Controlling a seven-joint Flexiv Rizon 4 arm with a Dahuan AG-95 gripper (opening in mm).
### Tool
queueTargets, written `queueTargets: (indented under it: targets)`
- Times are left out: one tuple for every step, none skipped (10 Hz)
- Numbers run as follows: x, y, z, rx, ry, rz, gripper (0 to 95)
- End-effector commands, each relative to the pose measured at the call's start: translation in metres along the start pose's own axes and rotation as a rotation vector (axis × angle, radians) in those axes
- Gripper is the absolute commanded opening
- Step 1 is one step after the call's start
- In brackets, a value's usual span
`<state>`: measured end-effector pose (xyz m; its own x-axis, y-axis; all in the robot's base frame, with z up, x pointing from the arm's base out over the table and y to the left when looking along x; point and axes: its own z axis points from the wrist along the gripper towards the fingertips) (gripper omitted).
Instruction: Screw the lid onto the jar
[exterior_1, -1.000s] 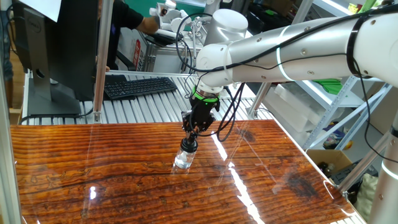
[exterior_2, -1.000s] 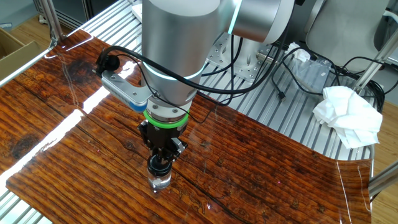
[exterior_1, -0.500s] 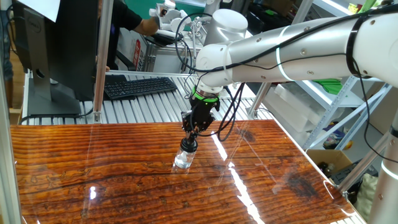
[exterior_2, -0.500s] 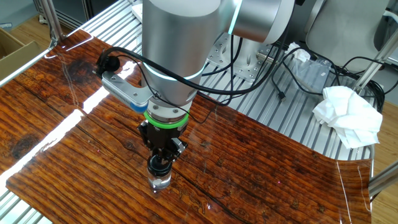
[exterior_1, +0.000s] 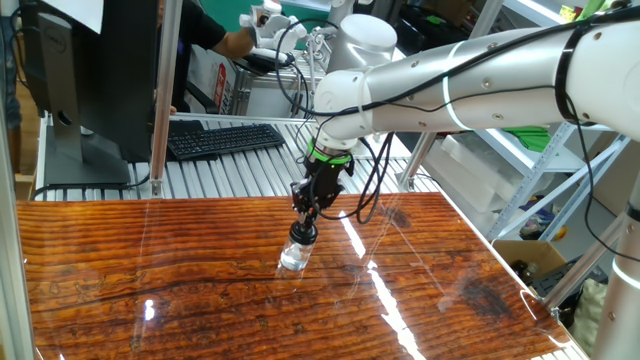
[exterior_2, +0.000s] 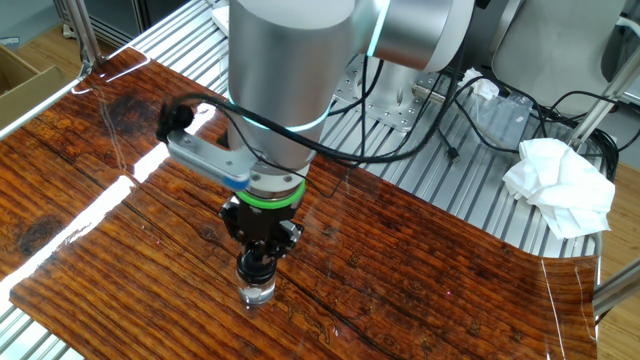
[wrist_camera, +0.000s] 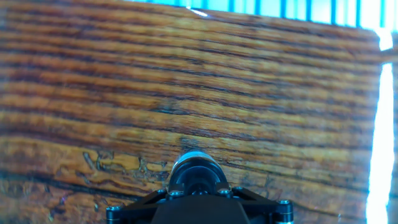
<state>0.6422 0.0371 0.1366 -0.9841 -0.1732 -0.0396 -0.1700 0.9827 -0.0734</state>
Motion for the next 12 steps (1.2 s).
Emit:
queueTargets:
  targets:
    - [-0.0006,0.0008,0.0008,0.010,0.003,-0.044,0.0]
    - [-0.0006,0.0013,0.0005,0.015,0.005,-0.050,0.0]
    - [-0.0005,0.0017,0.0001,0.014,0.006,-0.051,0.0]
    - [-0.0004,0.0026,-0.0006,0.015,0.008,-0.050,0.0]
    - [-0.0004,0.0027,-0.0007,0.015,0.008,-0.053,0.0]
    - [-0.0004,0.0027,-0.0008,0.015,0.008,-0.055,0.0]
    - [-0.0004,0.0027,-0.0008,0.015,0.008,-0.057,0.0]
    - [-0.0005,0.0026,-0.0009,0.010,0.007,-0.054,0.0]
    - [-0.0007,0.0023,-0.0011,0.008,0.006,-0.049,0.0]
    - [-0.0013,0.0016,-0.0016,0.008,0.007,-0.050,0.0]
    - [-0.0015,0.0011,-0.0021,0.008,0.007,-0.050,0.0]
    - [-0.0014,0.0009,-0.0023,0.009,0.007,-0.050,0.0]
